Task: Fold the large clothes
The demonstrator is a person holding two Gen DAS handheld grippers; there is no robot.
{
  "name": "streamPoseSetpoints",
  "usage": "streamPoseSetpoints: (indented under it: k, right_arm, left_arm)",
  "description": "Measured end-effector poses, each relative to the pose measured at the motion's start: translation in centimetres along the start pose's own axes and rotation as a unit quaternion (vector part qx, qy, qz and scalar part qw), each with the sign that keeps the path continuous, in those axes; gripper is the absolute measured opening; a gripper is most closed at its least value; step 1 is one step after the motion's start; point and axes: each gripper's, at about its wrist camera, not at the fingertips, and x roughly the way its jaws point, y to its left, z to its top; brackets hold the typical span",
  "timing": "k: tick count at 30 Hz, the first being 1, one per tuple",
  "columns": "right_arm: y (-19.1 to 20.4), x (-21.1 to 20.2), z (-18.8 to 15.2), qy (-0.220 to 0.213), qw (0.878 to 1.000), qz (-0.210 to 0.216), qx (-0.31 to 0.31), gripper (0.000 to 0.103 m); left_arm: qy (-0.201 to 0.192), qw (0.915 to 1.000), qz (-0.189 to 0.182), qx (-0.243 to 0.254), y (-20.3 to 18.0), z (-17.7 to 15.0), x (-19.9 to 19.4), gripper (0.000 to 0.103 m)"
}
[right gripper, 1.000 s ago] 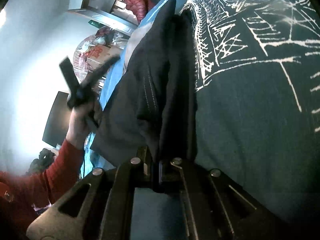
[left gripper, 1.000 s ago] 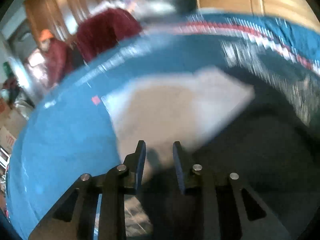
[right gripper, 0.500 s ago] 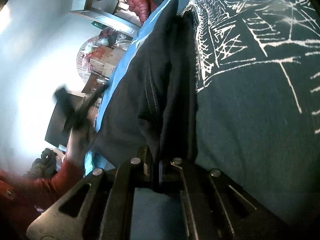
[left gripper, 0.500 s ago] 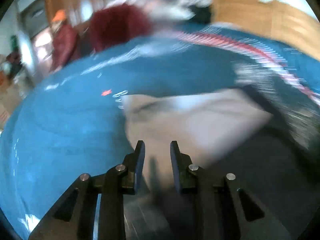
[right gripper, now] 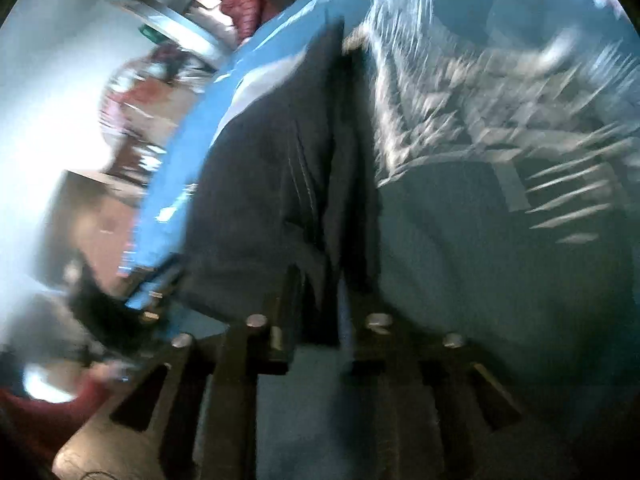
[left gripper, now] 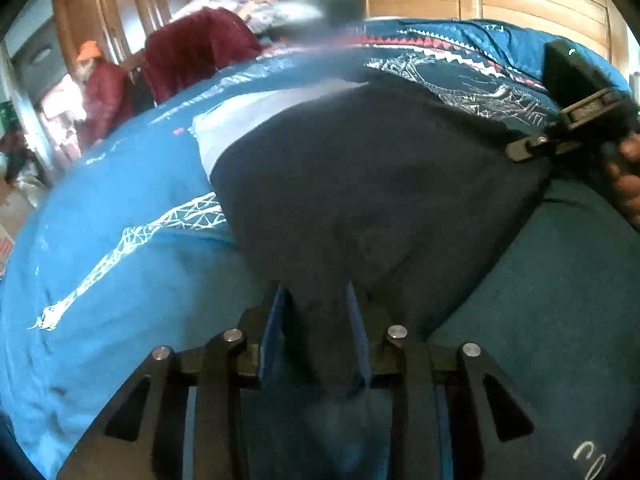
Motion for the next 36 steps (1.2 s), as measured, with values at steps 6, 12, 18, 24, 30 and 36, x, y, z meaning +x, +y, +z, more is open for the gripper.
streamPoseSetpoints:
  k: [6,12,18,24,30,36]
  right_arm:
    - [6.1,-1.5,2.3,-0.065,0.992,-0.029,-0.102,0.024]
    - [4.1,5.9,5.0,0.040,0.989,-0.085,-0.113,0.000]
    - [7.6,3.5,9.4,-0.038,0.986,-0.085,-0.141,0.014]
    - [5.7,11.1,14.8,0.074,0.983,-0.134,-0.105,0.009]
    - [4.4,14.2,18.8,0.061,0.977,-0.175,-0.109,0.067]
    - [8.2,6.5,15.1,-0.007,0.987,-0.130,-0.089,0.053]
  left_arm:
    - [-0.051,0.9976,-0.006,-0.047,1.2,0.7,-2.8,0.054]
    - [-0.010,0.9941,-0.026,-0.105,2.7,-0.6,1.0,0.064]
    - [-0.030,0.9895,-0.009,-0.141,4.1,-1.6,-2.3,0.065]
    - [-0.006,0.9864,0.003,-0.164,4.1,-1.7,-1.0,0.067]
    - [0.009,0.9849,0.033,-0.170,3.8,-2.7,-2.0,0.069]
    - [0.042,0.9823,0.075,-0.167,3.3,-2.8,-2.9,0.070]
